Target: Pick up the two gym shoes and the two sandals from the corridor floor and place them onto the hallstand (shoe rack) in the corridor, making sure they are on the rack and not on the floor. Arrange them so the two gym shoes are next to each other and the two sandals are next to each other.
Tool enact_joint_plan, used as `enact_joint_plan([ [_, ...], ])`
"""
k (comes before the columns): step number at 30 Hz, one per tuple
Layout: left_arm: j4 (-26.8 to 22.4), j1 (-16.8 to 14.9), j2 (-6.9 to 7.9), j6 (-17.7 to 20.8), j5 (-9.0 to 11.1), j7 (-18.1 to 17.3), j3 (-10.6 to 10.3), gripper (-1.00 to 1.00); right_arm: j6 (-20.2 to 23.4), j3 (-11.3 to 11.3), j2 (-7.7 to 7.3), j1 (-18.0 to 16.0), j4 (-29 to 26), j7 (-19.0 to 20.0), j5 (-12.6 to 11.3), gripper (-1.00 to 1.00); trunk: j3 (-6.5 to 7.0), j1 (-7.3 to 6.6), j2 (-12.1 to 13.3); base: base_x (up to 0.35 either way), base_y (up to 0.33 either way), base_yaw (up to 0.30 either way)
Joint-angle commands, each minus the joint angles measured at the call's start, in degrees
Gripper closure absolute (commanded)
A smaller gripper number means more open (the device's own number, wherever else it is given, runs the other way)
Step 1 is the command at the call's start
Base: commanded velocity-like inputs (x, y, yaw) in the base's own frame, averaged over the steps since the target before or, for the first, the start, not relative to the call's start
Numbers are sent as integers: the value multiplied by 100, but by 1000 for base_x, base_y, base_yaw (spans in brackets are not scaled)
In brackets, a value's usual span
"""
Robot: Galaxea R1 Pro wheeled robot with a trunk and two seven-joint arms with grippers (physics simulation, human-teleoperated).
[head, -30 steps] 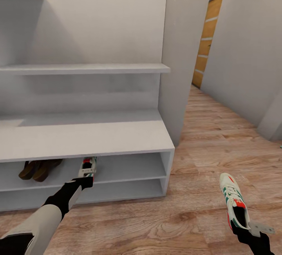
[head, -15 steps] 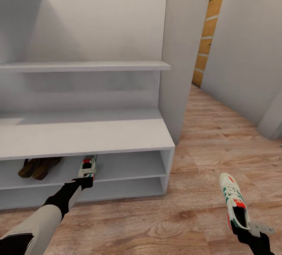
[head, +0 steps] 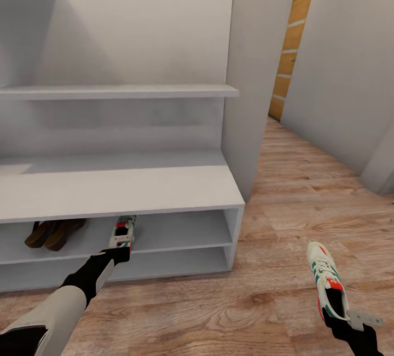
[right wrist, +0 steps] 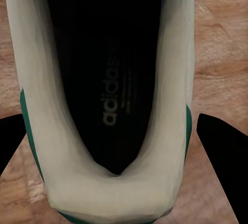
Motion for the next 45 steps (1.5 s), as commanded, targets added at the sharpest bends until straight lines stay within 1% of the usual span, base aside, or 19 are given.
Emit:
enact_joint_plan([
  [1, -12, 0, -2, 35, 23, 12, 13, 100, -20, -50, -1, -5, 6, 30, 48, 100, -5, 0, -2, 114, 0, 0],
  [6, -12, 0, -1, 35, 18, 18, 15, 100, -24, -49, 1, -5, 6, 30, 48, 100, -5, 0, -2, 232, 0, 0],
  [14, -12, 2, -1, 29, 17, 21, 12, 100, -21, -49, 1, -5, 6, 30, 48, 100, -5, 0, -2, 66, 0, 0],
  [23, -12, 0, -1, 28, 15, 31, 15, 100, -20, -49, 1, -5, 6, 30, 48, 100, -5, 0, -2, 194, 0, 0],
  [45, -12, 0, -1, 29, 33, 10, 13, 100, -20, -49, 1, -5, 6, 30, 48, 100, -5, 0, -2, 10, 0, 0],
])
